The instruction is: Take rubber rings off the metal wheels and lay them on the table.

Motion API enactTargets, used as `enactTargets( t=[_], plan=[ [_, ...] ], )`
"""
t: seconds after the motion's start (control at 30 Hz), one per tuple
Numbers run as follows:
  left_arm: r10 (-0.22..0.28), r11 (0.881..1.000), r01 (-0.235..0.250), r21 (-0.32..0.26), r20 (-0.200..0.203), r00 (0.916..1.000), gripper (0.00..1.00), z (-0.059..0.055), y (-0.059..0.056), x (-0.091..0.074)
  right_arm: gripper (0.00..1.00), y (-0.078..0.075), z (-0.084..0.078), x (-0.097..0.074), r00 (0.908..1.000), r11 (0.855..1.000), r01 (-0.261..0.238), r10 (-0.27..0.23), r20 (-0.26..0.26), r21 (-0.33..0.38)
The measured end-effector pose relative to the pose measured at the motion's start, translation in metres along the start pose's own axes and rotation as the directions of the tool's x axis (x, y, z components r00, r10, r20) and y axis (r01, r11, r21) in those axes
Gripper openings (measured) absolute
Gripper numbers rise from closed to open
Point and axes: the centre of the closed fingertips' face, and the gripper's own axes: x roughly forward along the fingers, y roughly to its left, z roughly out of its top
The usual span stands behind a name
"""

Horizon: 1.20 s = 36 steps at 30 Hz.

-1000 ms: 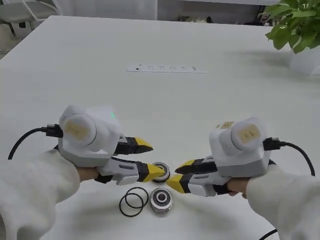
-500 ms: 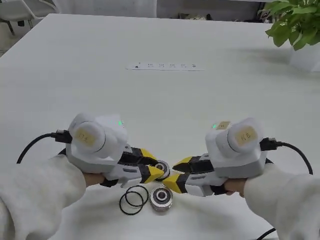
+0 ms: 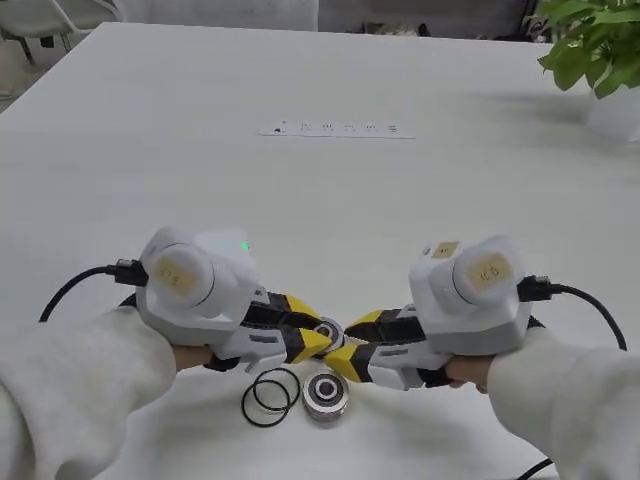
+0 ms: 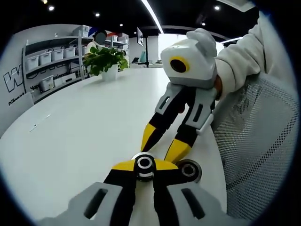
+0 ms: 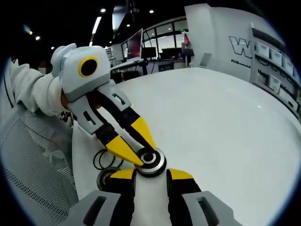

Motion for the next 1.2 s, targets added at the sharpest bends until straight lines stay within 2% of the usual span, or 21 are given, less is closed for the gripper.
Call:
enactTargets(
  t=[0.1, 0.2, 0.7, 0.77, 0.83, 0.87, 0.97, 1.2],
  plan=[
    [0.001, 1.000, -0.001, -0.001, 0.002, 1.0000, 0.07, 0.0003, -0.0002, 0.0001, 0.23, -0.0004, -0.0001, 0.0015, 1.0000, 1.000, -0.004, 0.004, 0.002, 0.000],
    [0.002, 1.000, -0.002, 0.000, 0.003, 1.0000, 0.07, 0.0003, -0.0002, 0.0000, 0.22, 0.0020, 0.0008, 0.0016, 0.9999, 0.999, -0.012, 0.013, 0.005, -0.036],
    [0.005, 1.000, -0.005, -0.007, 0.011, 0.9999, 0.07, 0.0004, 0.0007, 0.0007, 0.16, 0.0009, -0.0010, -0.0020, 0.9996, 0.998, -0.027, 0.026, -0.010, -0.051],
    [0.006, 1.000, -0.006, -0.009, 0.013, 0.9999, 0.07, 0.0003, 0.0009, 0.0008, 0.10, -0.0001, -0.0046, -0.0032, 0.9991, 0.997, -0.028, 0.026, -0.033, -0.073],
    [0.008, 1.000, -0.008, -0.008, 0.015, 0.9999, 0.07, 0.0005, 0.0013, 0.0008, 0.05, -0.0011, -0.0049, -0.0039, 0.9993, 0.998, -0.027, 0.025, -0.027, -0.056],
    [0.008, 1.000, -0.008, -0.008, 0.015, 0.9999, 0.07, 0.0005, 0.0013, 0.0008, 0.05, -0.0018, -0.0053, -0.0037, 0.9992, 0.999, -0.026, 0.024, -0.030, -0.038],
    [0.010, 1.000, -0.010, -0.008, 0.015, 0.9998, 0.07, 0.0003, 0.0010, 0.0008, 0.04, -0.0017, -0.0054, -0.0034, 0.9992, 0.999, -0.020, 0.019, -0.035, -0.045],
    [0.013, 1.000, -0.013, -0.004, 0.014, 0.9998, 0.07, -0.0002, 0.0012, 0.0002, 0.00, -0.0050, -0.0053, -0.0040, 0.9989, 1.000, 0.008, -0.006, -0.046, 0.028]
  ],
)
